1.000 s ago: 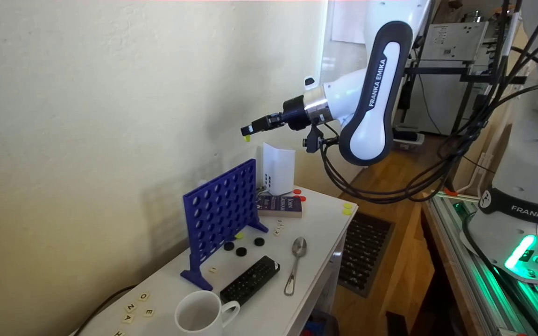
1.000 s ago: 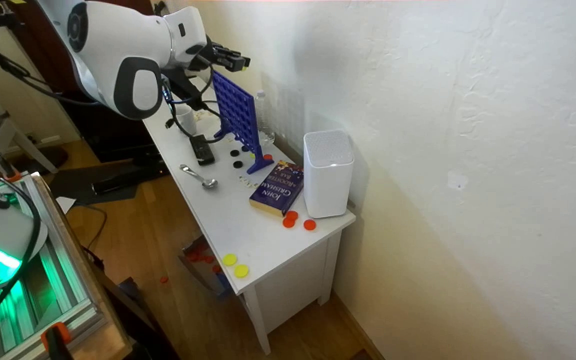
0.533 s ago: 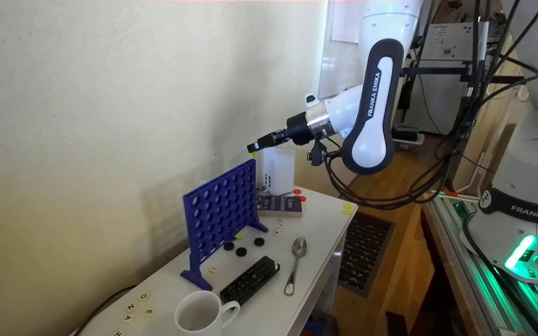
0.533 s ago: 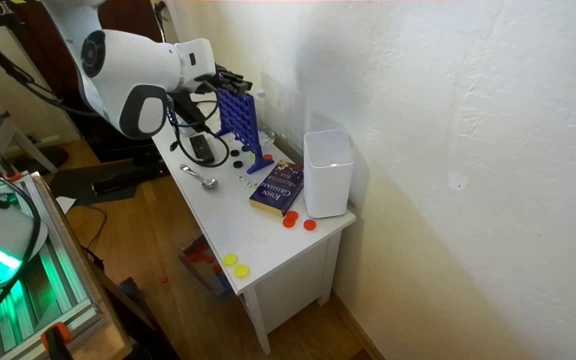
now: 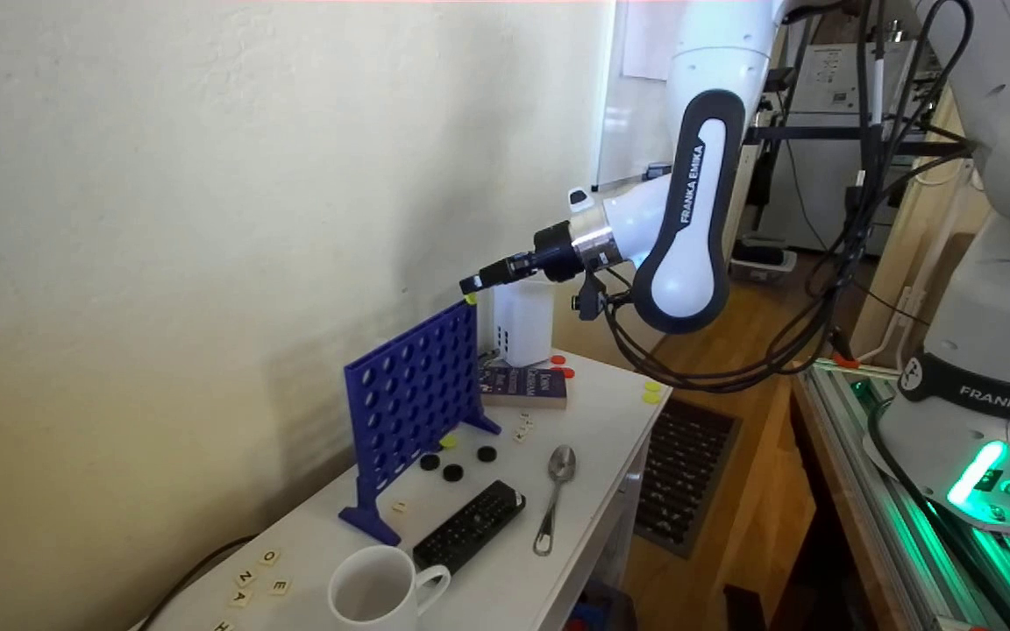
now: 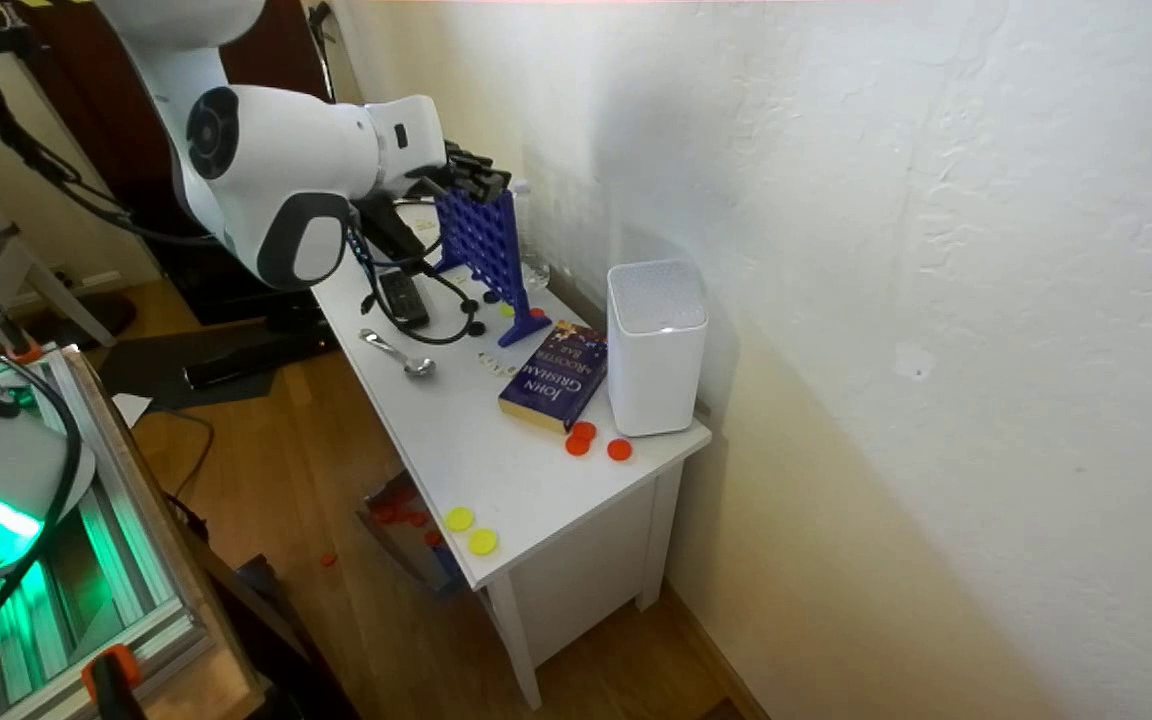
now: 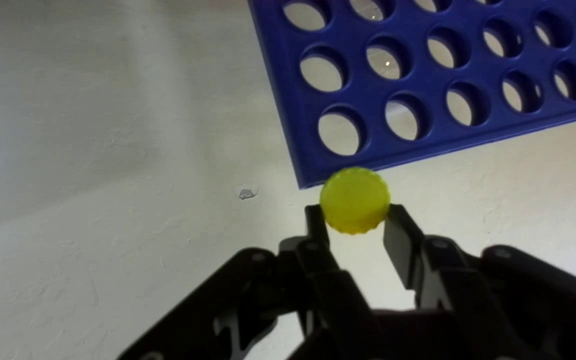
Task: Put one yellow chip in the blue gameboard.
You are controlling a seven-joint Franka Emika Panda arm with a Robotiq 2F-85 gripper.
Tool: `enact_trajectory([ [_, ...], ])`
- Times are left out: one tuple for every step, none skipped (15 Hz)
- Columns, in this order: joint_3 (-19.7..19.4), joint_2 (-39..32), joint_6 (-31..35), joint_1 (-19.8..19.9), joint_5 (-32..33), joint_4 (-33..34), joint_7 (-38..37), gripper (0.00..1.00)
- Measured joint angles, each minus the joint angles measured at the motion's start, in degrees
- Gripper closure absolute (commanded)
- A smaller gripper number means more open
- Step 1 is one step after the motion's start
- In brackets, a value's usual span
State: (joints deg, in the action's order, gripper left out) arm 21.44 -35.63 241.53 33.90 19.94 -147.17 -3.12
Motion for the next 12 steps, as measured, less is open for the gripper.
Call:
enact_trajectory([
  [-1.5,0.3,0.2,-1.4,0.0,0.1,-0.8,0.91],
  [-2.5,0.6,0.1,-2.3,0.0,0.2,-1.3,0.91],
  [-2.4,0.7,0.1,-2.3,-0.1,0.2,-1.3,0.91],
  [-2.4,0.7,0.1,-2.2,-0.1,0.2,-1.3,0.91],
  [-2.4,0.7,0.1,-1.9,-0.1,0.2,-1.3,0.91],
  [-2.4,0.7,0.1,-1.6,0.1,0.1,-1.4,0.91],
  [-2.4,0.7,0.1,-1.3,0.2,0.1,-1.5,0.91],
  [-2.4,0.7,0.1,-0.8,0.9,0.1,-1.9,0.91],
  [-2.3,0.7,0.1,-0.1,2.0,0.1,-2.4,0.91],
  [-1.9,0.7,0.1,0.8,3.6,0.1,-3.1,0.91],
  [-1.3,0.7,0.1,2.0,5.6,0.1,-3.9,0.91],
  [-0.8,0.7,0.1,3.1,7.5,0.1,-4.6,0.91],
])
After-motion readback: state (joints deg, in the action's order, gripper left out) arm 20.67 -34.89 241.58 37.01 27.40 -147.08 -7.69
